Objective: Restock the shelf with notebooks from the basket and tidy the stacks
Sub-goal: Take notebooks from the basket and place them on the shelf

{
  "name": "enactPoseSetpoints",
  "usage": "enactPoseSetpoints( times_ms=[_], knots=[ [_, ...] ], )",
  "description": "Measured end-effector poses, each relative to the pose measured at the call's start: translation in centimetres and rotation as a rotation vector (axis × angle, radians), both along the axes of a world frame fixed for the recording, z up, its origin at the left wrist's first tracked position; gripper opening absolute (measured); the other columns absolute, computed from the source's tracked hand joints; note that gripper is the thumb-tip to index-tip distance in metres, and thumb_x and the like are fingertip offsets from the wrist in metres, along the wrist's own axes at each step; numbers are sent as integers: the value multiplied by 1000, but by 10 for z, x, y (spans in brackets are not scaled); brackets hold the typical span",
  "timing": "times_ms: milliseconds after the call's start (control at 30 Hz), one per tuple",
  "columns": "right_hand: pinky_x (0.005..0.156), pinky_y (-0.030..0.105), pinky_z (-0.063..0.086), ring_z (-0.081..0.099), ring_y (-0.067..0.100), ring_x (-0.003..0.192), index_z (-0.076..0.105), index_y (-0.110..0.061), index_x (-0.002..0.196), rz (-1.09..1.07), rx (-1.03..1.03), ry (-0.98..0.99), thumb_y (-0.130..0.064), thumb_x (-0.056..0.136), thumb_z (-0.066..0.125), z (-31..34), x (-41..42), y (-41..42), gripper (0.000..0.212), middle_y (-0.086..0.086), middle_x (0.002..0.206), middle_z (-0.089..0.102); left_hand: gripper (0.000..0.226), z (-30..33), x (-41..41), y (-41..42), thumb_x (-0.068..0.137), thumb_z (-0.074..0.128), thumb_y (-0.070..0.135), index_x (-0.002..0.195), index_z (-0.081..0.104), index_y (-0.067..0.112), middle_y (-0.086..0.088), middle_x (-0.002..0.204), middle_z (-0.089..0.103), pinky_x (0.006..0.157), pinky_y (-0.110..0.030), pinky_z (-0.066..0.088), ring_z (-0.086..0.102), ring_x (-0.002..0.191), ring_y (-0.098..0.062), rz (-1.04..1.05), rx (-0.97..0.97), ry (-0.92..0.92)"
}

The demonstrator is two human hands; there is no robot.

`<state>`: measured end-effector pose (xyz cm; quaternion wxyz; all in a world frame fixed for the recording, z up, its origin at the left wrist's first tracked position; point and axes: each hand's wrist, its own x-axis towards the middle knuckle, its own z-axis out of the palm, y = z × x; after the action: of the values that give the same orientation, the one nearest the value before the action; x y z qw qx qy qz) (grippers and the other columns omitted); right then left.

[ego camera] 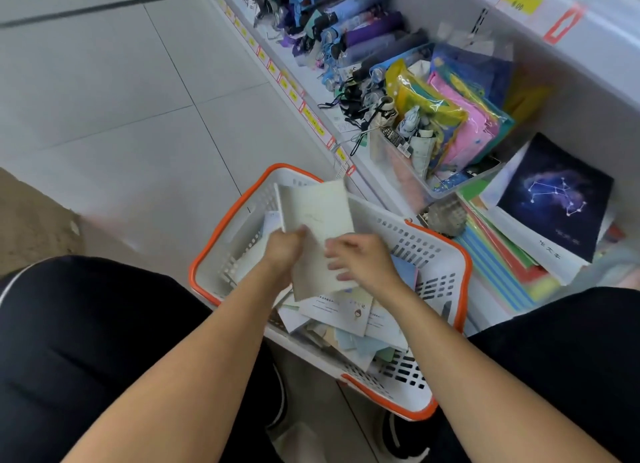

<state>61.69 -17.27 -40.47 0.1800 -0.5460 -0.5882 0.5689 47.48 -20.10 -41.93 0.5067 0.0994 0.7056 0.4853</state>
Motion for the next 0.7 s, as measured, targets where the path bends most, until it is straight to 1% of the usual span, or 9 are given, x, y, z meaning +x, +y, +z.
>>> enactPoseSetpoints(
  times_ms=[67, 167, 267, 333, 400, 467, 533, 633, 700],
  knots=[
    [55, 36, 49, 58, 24, 60, 60, -15, 64, -208, -89, -88, -21, 83, 70, -27, 3, 18, 22, 11, 66, 61, 27, 12, -20, 2, 97, 52, 18, 115, 64, 2, -11, 105, 67, 79, -36, 52, 64, 91, -27, 55, 36, 240],
    [59, 34, 54, 57, 24, 63, 59, -12, 78, -120, -272, -249, -37, 77, 79, -59, -17, 23, 32, 7, 73, 59, 23, 38, -44, 5, 98, 50, 16, 112, 66, 8, -3, 95, 61, 75, -26, 42, 58, 88, -21, 54, 55, 592],
    [81, 33, 56, 67, 28, 92, 64, -4, 104, -191, -269, -291, -38, 70, 86, -84, -49, 26, 53, 8, 105, 68, 21, 48, -67, 3, 96, 53, 16, 109, 68, 11, -3, 94, 63, 75, -28, 46, 61, 88, -22, 78, 39, 615],
    [76, 26, 49, 67, 28, 104, 65, -1, 113, -226, -219, -346, -29, 76, 83, -92, -62, 31, 50, 8, 114, 68, 21, 50, -78, -1, 95, 54, 16, 108, 69, 11, -4, 94, 65, 77, -30, 51, 64, 89, -24, 88, 56, 596],
    [74, 24, 46, 67, 27, 102, 67, -3, 112, -266, -221, -343, -17, 82, 74, -98, -64, 37, 34, 9, 113, 70, 20, 54, -85, -5, 95, 53, 14, 109, 68, 12, -2, 92, 64, 73, -28, 48, 63, 86, -23, 94, 51, 610],
    [72, 26, 46, 65, 27, 94, 65, -10, 98, -293, -135, -281, -10, 85, 66, -88, -57, 42, 14, 6, 98, 68, 21, 50, -91, -7, 95, 51, 11, 110, 66, 13, -1, 92, 63, 71, -27, 44, 61, 85, -24, 93, 53, 653],
    [64, 28, 46, 59, 24, 79, 52, -18, 81, -286, 2, -155, -5, 85, 65, -57, -41, 47, 19, 3, 78, 59, 22, 45, -95, -8, 93, 49, 9, 109, 63, 15, -2, 92, 63, 70, -26, 42, 59, 84, -25, 95, 36, 749],
    [49, 30, 53, 63, 22, 62, 47, -15, 91, -248, 31, 225, 5, 92, 59, 29, -6, 59, 24, 6, 76, 64, 24, 47, -91, 2, 92, 46, 8, 111, 57, 17, -2, 92, 60, 70, -27, 37, 52, 80, -25, 67, -18, 856],
    [47, 33, 57, 67, 18, 61, 47, -14, 100, -151, 72, 381, 5, 94, 57, 97, 16, 72, 22, 6, 82, 70, 24, 59, -81, 15, 94, 50, 11, 116, 58, 15, -4, 97, 64, 68, -27, 42, 56, 79, -23, 5, 50, 722]
  ],
)
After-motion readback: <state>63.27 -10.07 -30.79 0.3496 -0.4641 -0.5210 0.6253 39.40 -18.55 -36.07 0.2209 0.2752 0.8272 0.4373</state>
